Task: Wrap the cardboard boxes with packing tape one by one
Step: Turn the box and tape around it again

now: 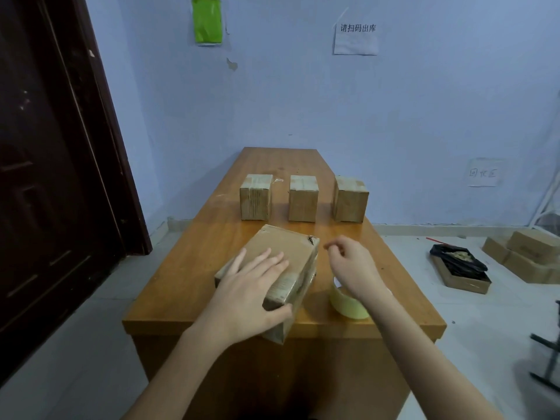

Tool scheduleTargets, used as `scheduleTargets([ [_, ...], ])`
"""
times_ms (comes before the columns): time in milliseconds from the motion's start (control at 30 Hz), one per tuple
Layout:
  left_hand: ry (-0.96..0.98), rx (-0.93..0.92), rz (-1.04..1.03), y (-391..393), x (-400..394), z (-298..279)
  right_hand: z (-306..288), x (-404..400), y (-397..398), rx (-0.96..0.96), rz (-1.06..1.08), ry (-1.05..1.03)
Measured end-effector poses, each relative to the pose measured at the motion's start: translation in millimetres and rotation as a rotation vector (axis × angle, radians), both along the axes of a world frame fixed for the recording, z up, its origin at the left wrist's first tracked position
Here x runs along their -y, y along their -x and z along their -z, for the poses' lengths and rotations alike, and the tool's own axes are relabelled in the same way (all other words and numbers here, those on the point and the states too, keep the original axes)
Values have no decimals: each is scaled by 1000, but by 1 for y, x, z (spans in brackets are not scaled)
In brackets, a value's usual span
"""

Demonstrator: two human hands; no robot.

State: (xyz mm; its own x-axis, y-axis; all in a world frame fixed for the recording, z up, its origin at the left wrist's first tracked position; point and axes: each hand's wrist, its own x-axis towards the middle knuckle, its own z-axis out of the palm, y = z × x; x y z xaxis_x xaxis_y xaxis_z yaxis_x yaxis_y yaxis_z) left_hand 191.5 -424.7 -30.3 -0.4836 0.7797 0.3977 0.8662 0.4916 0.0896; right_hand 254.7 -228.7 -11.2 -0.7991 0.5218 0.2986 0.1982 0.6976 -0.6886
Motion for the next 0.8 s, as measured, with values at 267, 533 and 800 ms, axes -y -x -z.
scheduleTargets([
  [267, -137, -49, -36, -10, 17, 1, -55, -6, 89, 163, -464, -94],
  [533, -193, -7, -89, -11, 20, 12, -29, 26, 128, 436, -596, -348],
  [800, -57, 82, -129, 29, 47, -4, -35, -9, 96, 431, -490, -366],
])
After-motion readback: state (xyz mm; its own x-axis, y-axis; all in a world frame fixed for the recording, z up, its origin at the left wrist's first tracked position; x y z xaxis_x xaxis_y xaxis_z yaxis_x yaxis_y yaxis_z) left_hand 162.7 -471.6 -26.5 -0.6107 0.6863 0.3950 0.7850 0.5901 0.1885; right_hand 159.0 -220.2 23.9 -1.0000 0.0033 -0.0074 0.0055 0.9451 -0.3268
